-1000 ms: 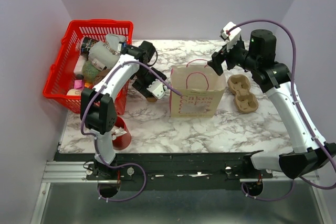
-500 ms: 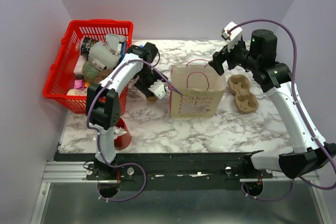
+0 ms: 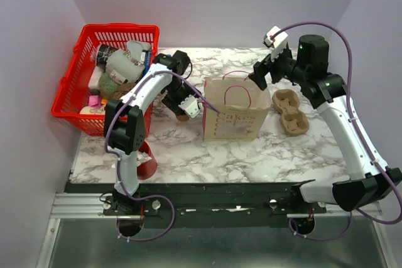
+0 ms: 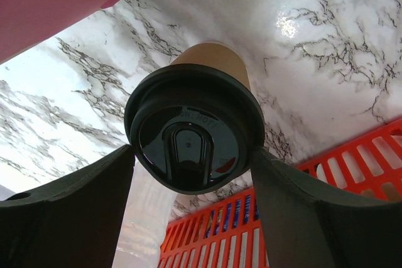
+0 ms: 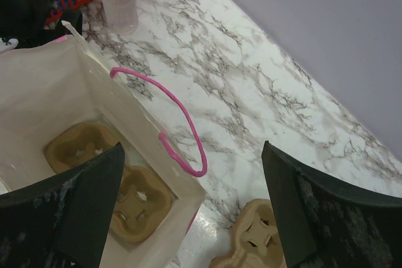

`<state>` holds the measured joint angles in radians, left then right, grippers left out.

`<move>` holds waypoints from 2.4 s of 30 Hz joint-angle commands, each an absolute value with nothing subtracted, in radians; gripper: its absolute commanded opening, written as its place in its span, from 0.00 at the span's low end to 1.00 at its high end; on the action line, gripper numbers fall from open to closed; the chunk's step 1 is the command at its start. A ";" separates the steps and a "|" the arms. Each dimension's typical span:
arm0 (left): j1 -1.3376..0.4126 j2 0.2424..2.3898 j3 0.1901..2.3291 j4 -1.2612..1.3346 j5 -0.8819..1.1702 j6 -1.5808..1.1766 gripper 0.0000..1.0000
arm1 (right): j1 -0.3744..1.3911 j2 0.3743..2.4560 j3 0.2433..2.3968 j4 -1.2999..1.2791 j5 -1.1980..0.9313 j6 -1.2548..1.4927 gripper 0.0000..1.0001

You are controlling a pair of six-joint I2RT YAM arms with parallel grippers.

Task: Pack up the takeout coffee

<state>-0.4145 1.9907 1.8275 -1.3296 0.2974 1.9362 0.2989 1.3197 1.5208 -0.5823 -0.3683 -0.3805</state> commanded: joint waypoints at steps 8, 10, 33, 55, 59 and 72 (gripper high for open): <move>-0.428 1.997 1.861 -1.513 0.316 1.947 0.82 | 0.290 1.331 1.549 -0.611 -0.416 -0.357 0.98; -0.430 2.003 1.865 -1.514 0.311 1.941 0.82 | 0.290 1.336 1.555 -0.611 -0.416 -0.359 0.98; -0.451 2.043 1.862 -1.513 0.322 1.859 0.79 | 0.285 1.336 1.531 -0.603 -0.425 -0.351 0.98; -0.445 2.062 1.858 -1.511 0.373 1.796 0.86 | 0.285 1.350 1.532 -0.592 -0.429 -0.348 0.99; -0.443 2.062 1.868 -1.509 0.413 1.780 0.86 | 0.285 1.351 1.531 -0.592 -0.428 -0.348 0.99; -0.440 2.075 1.856 -1.511 0.416 1.717 0.79 | 0.285 1.362 1.532 -0.586 -0.434 -0.344 0.99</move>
